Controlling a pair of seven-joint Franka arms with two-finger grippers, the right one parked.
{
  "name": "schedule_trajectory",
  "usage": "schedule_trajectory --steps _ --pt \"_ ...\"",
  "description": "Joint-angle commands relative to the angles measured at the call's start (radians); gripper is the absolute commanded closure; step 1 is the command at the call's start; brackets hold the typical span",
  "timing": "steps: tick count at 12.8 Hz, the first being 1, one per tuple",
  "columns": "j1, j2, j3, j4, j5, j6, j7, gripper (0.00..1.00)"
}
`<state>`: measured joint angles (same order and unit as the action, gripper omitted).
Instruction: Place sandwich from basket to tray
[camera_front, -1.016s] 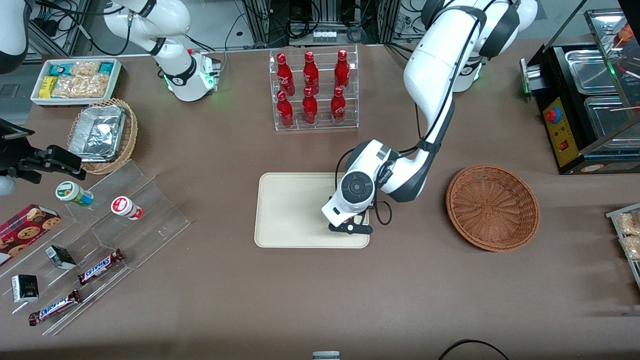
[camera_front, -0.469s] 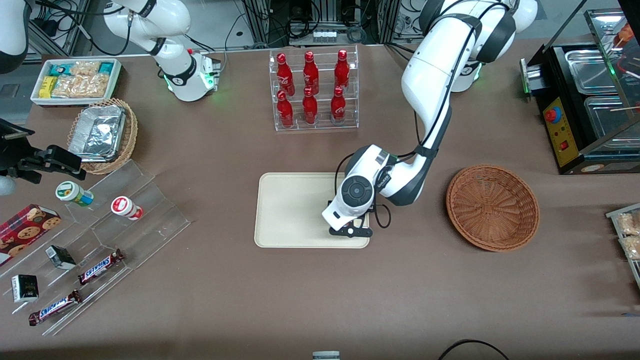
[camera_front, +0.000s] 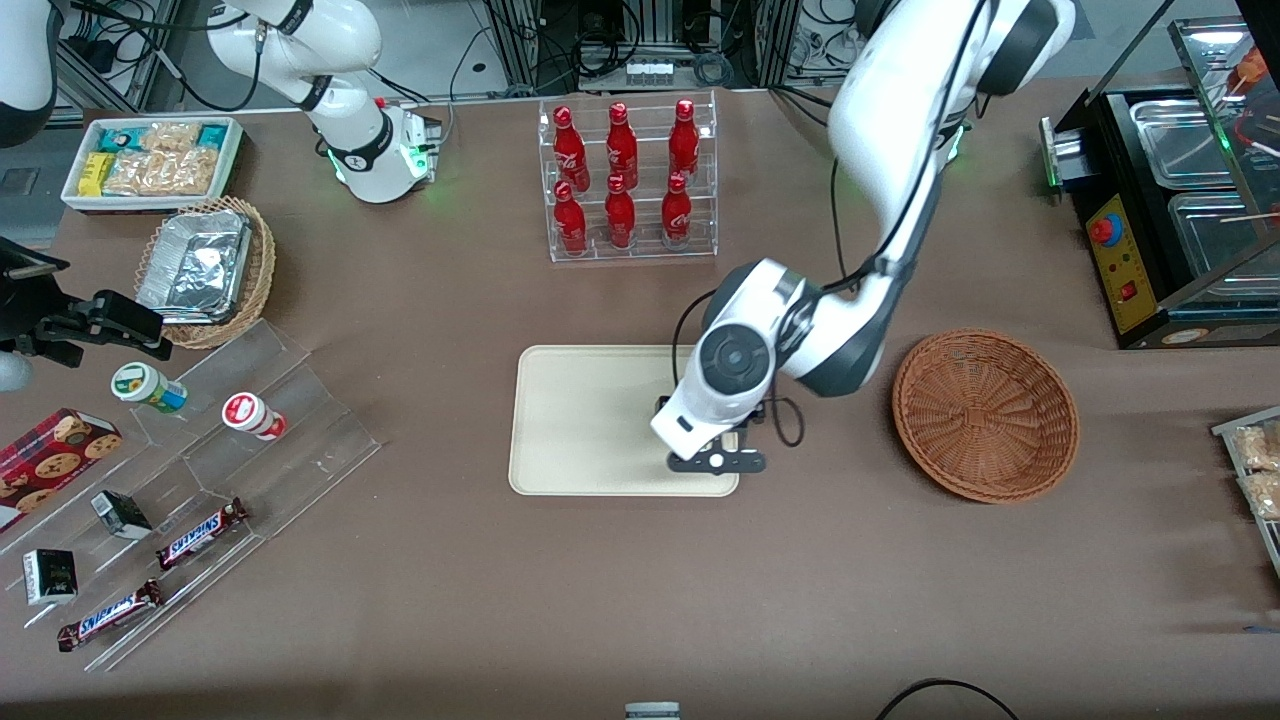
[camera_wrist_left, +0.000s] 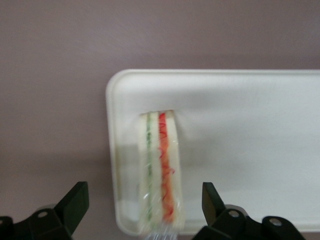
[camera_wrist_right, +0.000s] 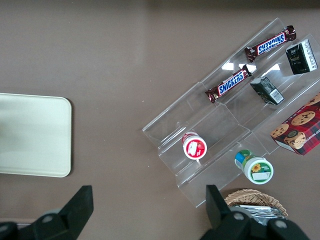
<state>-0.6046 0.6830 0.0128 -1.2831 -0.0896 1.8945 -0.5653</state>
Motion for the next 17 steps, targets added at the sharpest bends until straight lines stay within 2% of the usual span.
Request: schedule_trajectory --steps 1,6,9,12,14,17 --pt "0.052 -0.155 0.035 -0.051 0.008 -0.119 -0.013 0.0" --pt "0.181 -0.324 0.07 -0.134 0.022 -0.221 0.013 0.0" --pt "0.226 -0.393 0.073 -0.22 0.082 -0.229 0.088 0.0" --pt "0.269 -0.444 0.073 -0.243 0.074 -0.233 0.088 0.0" --pt "0.295 -0.508 0.073 -0.309 0.077 -0.207 0.105 0.0" --pt "0.359 -0.568 0.073 -0.343 0.076 -0.221 0.22 0.0"
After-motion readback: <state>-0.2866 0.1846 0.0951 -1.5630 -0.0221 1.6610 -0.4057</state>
